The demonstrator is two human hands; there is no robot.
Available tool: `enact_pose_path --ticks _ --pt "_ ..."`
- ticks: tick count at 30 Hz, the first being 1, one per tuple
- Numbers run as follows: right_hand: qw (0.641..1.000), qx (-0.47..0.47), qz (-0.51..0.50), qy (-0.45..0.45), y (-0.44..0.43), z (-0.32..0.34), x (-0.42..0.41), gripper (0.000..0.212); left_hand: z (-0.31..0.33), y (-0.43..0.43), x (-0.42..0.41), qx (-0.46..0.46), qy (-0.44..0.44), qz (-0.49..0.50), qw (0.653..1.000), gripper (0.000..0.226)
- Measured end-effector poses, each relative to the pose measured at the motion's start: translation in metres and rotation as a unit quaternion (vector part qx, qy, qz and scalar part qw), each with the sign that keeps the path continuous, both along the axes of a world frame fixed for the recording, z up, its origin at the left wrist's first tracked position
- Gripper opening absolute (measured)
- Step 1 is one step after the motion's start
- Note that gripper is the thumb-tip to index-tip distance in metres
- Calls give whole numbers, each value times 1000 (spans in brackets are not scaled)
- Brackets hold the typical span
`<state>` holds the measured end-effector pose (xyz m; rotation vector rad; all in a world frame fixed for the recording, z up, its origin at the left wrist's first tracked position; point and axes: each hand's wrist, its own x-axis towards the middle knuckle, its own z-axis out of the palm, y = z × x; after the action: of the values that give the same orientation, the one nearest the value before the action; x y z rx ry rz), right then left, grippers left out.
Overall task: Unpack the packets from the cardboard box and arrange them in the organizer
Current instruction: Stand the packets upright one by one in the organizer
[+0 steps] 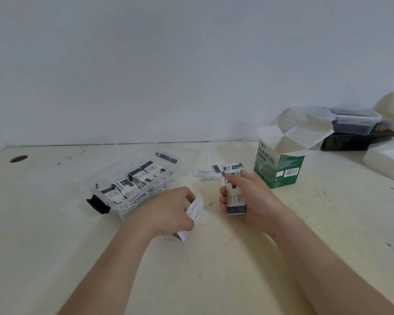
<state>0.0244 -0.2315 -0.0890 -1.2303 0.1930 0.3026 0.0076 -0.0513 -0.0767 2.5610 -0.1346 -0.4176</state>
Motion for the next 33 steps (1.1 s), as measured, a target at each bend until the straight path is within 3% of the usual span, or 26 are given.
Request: enact_pose_path --ticks 3,5,7,9,11,12,14,17,22,29,33 --pt "1000 -14 20 -6 0 -3 1 32 0 -14 -1 -112 -68 38 991 43" --pt "998 1 69 -3 4 -3 -1 42 -1 -28 3 -94 -178 51 978 41" --pt "994 42 101 -4 9 -2 -5 37 0 -44 4 -79 -249 43 964 39" --pt "996 4 86 -23 11 -5 -5 26 -4 -57 6 -84 -229 8 970 49" --pt "993 -101 26 -54 7 -8 1 22 -2 -65 9 -149 -145 -23 978 67" --pt "990 -124 -10 -61 2 -6 2 21 -2 -68 13 -188 -125 -26 974 68" --pt "984 -145 -74 -73 -8 -1 4 18 -2 -71 28 -219 -173 7 960 53" --pt "968 -201 -116 -93 -20 5 7 18 -13 -74 65 -91 -261 14 961 42" --pt "961 -229 -118 -96 -28 5 12 18 -41 -80 106 158 -175 -100 967 49" --pt "956 -258 -102 -91 -33 6 14 19 -38 -71 60 168 -267 -108 943 24" --pt "956 -265 -92 -85 -31 7 11 19 -29 -57 14 246 -270 -93 926 16"
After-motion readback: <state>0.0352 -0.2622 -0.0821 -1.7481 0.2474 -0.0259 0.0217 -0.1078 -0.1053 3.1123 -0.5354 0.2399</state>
